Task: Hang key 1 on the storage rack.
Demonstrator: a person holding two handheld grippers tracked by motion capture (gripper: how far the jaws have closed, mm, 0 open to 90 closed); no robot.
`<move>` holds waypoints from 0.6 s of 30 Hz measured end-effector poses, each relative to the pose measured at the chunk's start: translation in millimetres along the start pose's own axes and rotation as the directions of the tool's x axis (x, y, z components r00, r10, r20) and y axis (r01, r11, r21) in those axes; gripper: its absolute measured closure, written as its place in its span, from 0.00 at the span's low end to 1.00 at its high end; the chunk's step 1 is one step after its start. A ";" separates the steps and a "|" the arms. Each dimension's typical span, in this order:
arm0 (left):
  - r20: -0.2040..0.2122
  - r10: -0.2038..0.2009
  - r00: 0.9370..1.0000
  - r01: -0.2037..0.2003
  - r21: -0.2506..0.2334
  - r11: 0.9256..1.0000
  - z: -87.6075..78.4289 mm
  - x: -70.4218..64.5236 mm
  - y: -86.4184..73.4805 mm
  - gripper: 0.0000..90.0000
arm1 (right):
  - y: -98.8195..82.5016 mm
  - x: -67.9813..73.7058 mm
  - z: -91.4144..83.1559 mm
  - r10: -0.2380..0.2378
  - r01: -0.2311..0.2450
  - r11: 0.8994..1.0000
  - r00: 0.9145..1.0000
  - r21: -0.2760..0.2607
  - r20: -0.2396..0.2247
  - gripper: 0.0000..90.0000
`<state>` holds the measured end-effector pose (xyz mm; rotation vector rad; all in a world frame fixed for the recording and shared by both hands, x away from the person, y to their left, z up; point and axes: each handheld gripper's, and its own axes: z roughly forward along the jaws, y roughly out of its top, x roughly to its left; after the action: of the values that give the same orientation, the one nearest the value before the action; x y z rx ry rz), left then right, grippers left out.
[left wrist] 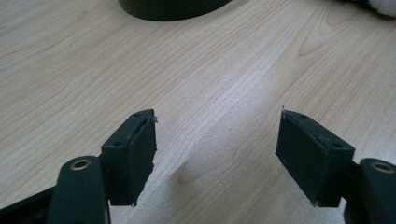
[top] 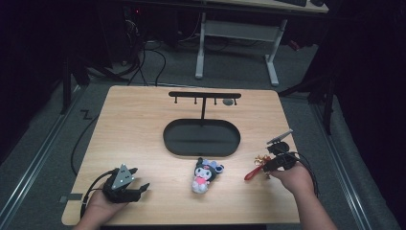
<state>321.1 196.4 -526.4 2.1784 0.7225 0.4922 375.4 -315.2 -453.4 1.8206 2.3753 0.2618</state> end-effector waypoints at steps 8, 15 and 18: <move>-0.001 -0.004 1.000 0.004 -0.005 1.000 -0.3 1.1 0.0 0.32 | 4.7 14.7 -22.6 -0.033 0.033 0.999 0.999 -0.023 -0.018 0.65; 0.001 -0.003 1.000 0.003 -0.006 1.000 0.4 1.3 0.8 0.32 | 7.8 20.6 -37.1 -0.051 0.050 0.998 0.998 -0.033 -0.021 0.65; 0.002 0.000 1.000 0.000 -0.007 1.000 -0.2 0.7 0.8 0.32 | 8.5 23.0 -42.9 -0.057 0.056 0.998 0.998 -0.033 -0.023 0.65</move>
<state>321.8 196.6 -525.6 2.1723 0.7190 0.4921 368.3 -293.1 -409.7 1.7432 2.4188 0.3156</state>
